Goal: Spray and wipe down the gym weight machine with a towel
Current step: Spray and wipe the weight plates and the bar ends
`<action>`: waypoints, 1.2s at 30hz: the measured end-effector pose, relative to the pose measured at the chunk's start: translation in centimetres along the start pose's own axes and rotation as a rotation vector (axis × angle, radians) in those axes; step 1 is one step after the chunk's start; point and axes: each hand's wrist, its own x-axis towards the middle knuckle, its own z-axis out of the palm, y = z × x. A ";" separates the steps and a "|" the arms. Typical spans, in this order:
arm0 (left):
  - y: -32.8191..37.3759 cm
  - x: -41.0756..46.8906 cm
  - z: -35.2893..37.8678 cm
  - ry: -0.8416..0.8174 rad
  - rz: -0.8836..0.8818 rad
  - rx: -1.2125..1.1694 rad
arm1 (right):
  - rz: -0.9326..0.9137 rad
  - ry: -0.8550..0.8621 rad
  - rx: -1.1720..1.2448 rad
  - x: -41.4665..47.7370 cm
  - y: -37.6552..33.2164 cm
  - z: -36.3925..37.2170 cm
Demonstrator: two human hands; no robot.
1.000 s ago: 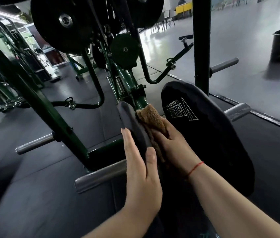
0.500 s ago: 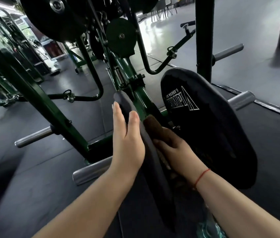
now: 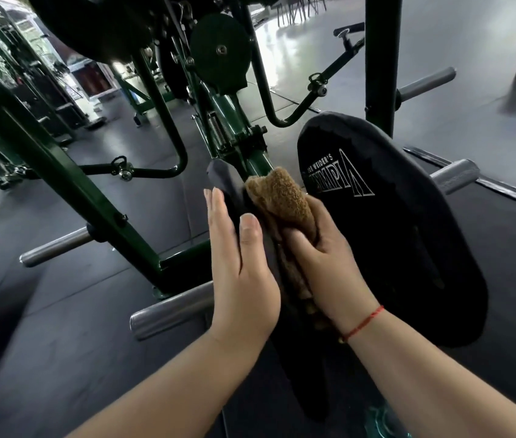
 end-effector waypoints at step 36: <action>-0.8 -3.0 0.0 -0.092 -0.102 -0.313 | 0.028 -0.035 0.007 -2.7 2.2 -1.0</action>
